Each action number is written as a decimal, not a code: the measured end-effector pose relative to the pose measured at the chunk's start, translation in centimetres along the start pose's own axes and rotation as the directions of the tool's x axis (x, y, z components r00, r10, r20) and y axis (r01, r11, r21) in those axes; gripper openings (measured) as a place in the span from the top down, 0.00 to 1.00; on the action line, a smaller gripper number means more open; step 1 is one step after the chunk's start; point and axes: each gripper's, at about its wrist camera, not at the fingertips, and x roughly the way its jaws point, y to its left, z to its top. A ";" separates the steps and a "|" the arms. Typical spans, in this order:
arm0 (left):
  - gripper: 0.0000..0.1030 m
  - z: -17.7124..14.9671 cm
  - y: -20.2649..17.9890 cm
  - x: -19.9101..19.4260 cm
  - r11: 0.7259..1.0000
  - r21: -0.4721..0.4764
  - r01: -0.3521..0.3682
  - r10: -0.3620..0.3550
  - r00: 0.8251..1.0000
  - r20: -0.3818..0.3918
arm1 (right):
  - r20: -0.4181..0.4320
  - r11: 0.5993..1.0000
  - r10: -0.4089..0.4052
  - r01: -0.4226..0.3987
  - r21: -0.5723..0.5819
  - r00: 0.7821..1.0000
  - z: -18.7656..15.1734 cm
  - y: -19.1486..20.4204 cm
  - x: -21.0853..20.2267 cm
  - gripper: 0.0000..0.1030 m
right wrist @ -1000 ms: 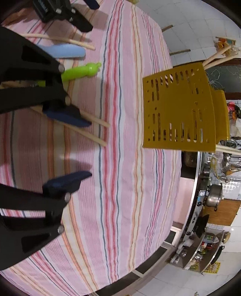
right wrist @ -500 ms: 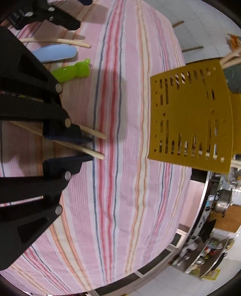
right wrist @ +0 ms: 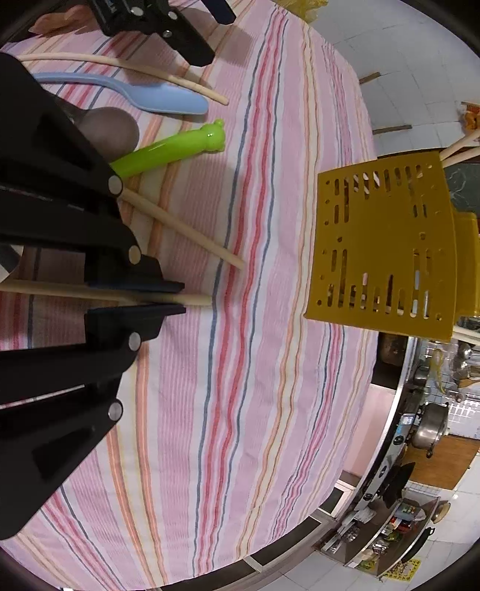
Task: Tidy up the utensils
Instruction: 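Close the right tool on a wooden chopstick while the left tool grasps another chopstick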
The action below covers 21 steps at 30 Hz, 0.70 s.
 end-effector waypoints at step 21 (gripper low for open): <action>0.06 -0.8 -1.2 2.3 1.000 0.017 0.008 -0.006 0.993 -0.116 | 0.011 0.995 0.080 -0.081 0.063 0.997 0.6 -2.3 0.7 0.93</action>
